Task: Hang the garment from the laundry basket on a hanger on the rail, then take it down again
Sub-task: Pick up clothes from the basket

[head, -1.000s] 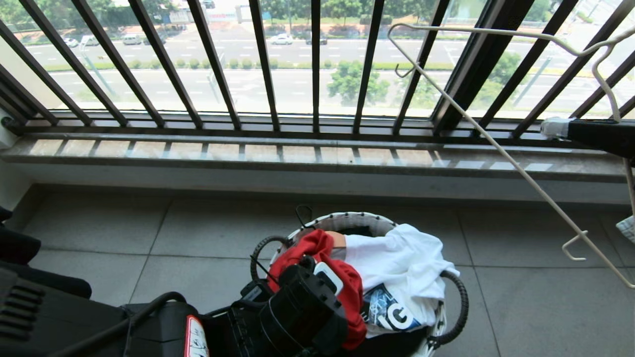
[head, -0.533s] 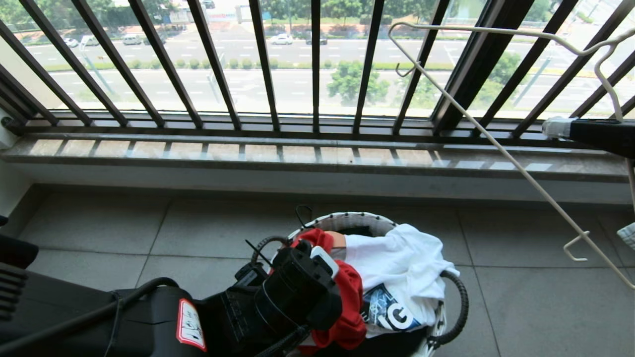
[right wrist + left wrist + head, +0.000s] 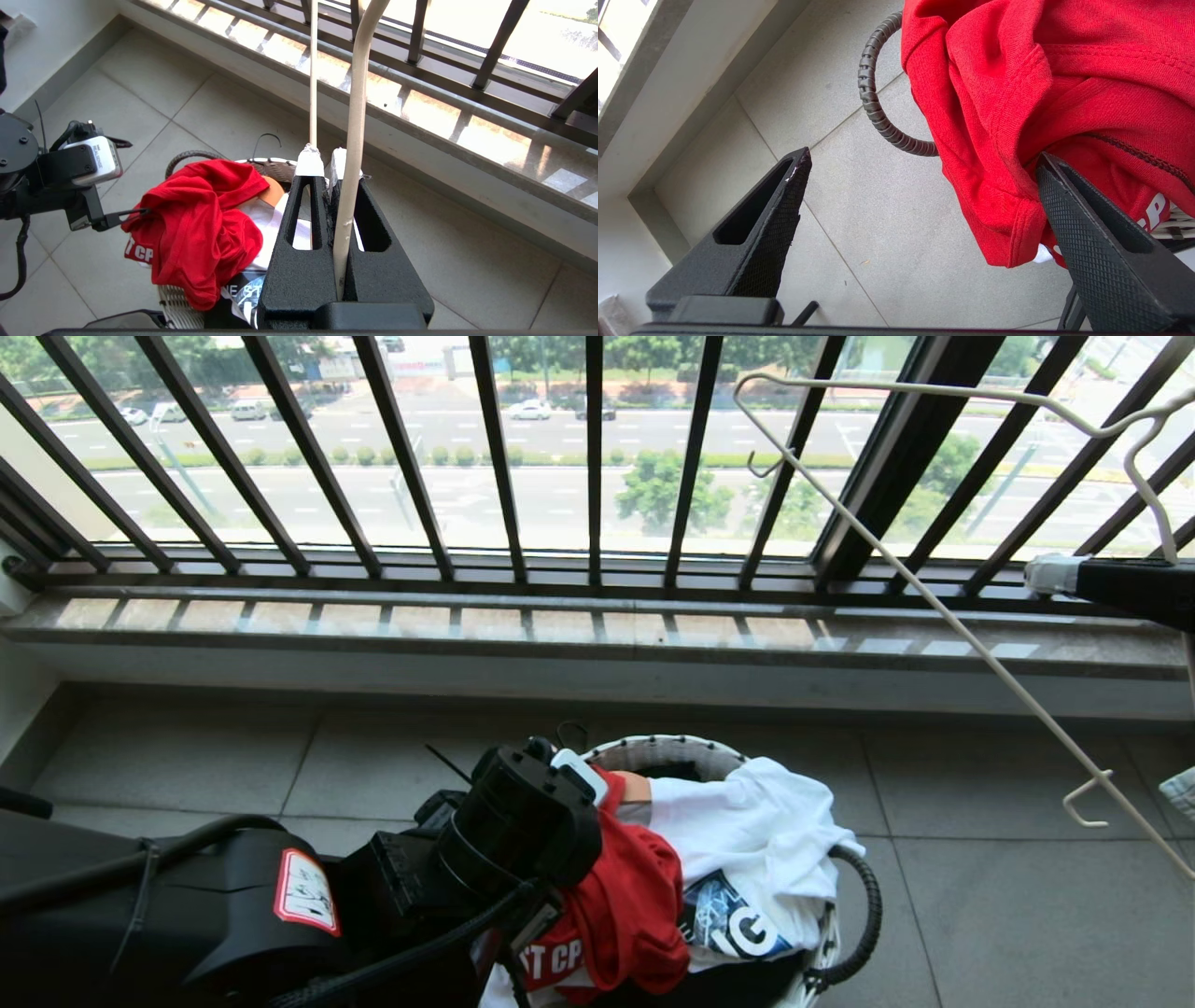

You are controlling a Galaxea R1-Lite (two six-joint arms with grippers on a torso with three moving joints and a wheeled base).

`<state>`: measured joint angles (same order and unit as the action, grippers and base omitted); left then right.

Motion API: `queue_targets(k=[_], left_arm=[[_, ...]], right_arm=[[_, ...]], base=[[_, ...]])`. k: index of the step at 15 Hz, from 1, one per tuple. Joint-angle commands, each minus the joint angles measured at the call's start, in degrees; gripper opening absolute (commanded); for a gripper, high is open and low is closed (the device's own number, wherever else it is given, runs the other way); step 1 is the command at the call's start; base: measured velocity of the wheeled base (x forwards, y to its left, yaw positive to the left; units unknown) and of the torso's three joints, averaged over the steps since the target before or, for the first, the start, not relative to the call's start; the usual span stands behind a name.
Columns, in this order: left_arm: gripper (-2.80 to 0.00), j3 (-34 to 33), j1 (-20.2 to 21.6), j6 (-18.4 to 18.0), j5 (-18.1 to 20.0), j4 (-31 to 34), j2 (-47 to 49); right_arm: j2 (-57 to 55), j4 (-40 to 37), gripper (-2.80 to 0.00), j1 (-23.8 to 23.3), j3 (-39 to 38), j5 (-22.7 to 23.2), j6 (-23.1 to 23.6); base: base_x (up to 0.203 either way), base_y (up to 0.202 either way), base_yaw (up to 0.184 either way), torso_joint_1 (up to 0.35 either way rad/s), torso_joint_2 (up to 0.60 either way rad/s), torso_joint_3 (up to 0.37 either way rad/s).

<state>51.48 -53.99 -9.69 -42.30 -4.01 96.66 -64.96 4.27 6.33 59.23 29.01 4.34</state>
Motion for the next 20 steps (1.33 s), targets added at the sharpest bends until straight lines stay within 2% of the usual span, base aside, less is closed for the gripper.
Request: queue_targets(k=[1, 4, 9, 16, 18, 20], left_arm=[[0.00, 0.07, 0.03, 0.46, -0.07, -0.19, 0.52], [0.00, -0.55, 0.03, -0.41, -0.31, -4.26, 2.73], [0.00, -1.47, 0.03, 0.02, -0.15, -5.28, 5.38], [0.00, -1.08, -0.62, 0.17, -0.10, -10.44, 7.98], [0.00, -1.43, -0.21, 0.11, -0.24, -13.79, 9.25], [0.00, -1.48, 0.12, -0.50, -0.33, -13.92, 9.07]], right_arm=[[0.01, 0.04, -2.80, 0.05, 0.00, 0.17, 0.05], [-0.07, 0.04, -2.80, 0.09, -0.07, 0.17, 0.05], [0.01, 0.05, -2.80, 0.09, -0.08, 0.17, 0.05], [0.10, 0.04, -2.80, 0.00, -0.08, 0.17, 0.05], [0.10, 0.04, -2.80, 0.09, -0.08, 0.17, 0.05], [0.19, 0.04, -2.80, 0.04, -0.08, 0.23, 0.05]], base=[[0.000, 0.000, 0.000, 0.000, 0.00, 0.000], [0.000, 0.000, 0.000, 0.000, 0.00, 0.000], [0.000, 0.000, 0.000, 0.000, 0.00, 0.000], [0.000, 0.000, 0.000, 0.000, 0.00, 0.000], [0.000, 0.000, 0.000, 0.000, 0.00, 0.000], [0.000, 0.000, 0.000, 0.000, 0.00, 0.000]])
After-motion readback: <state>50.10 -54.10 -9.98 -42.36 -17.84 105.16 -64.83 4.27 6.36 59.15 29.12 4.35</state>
